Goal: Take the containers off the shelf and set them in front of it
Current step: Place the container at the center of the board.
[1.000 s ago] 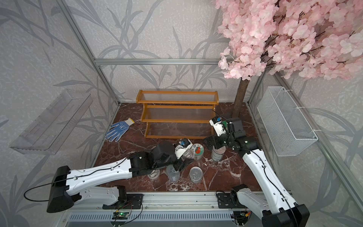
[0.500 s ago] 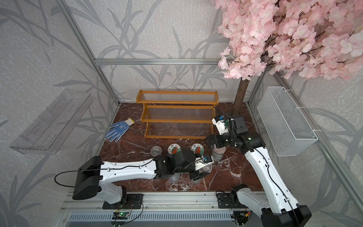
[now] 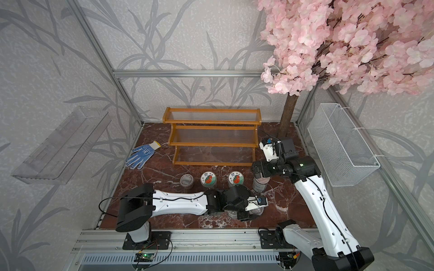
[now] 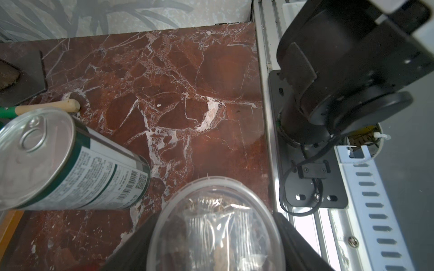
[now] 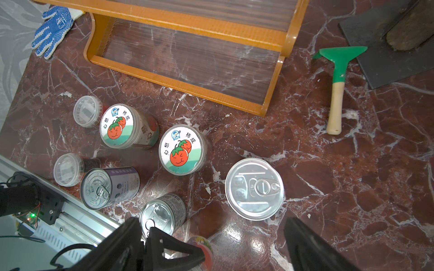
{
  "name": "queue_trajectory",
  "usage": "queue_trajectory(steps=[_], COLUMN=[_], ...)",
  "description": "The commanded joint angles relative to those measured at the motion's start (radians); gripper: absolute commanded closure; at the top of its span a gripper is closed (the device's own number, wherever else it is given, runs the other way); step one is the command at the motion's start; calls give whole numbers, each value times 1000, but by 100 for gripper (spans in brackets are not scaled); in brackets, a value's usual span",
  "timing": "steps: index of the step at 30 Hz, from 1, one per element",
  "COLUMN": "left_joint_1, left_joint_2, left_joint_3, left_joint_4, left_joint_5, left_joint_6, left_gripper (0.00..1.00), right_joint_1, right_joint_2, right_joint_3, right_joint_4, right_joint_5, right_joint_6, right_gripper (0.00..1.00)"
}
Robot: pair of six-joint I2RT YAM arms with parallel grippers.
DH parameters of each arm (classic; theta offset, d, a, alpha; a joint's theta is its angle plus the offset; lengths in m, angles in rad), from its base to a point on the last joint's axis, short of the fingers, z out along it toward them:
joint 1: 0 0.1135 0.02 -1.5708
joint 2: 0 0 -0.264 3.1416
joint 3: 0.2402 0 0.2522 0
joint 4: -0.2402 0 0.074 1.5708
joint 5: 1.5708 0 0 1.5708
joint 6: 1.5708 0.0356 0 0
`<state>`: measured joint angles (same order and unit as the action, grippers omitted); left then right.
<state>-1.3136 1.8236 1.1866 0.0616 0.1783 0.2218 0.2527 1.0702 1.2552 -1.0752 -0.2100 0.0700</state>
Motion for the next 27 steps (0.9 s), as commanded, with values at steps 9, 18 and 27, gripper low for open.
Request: queue_trajectory(steps=[9, 18, 27], left_joint_1=[-21, -19, -20], left_joint_2=[168, 228, 234], left_joint_3=[150, 160, 171], left_joint_4=[-16, -13, -23], left_joint_5=[-25, 14, -1], left_joint_6=[31, -27, -42], left_gripper=[29, 25, 4], right_joint_1=[-11, -22, -33], right_joint_2=[26, 1, -24], right_joint_3=[32, -15, -50], right_joint_4=[-4, 6, 23], right_joint_5=[26, 18, -1], right_joint_6=[-14, -30, -32], right_gripper=[1, 1, 1])
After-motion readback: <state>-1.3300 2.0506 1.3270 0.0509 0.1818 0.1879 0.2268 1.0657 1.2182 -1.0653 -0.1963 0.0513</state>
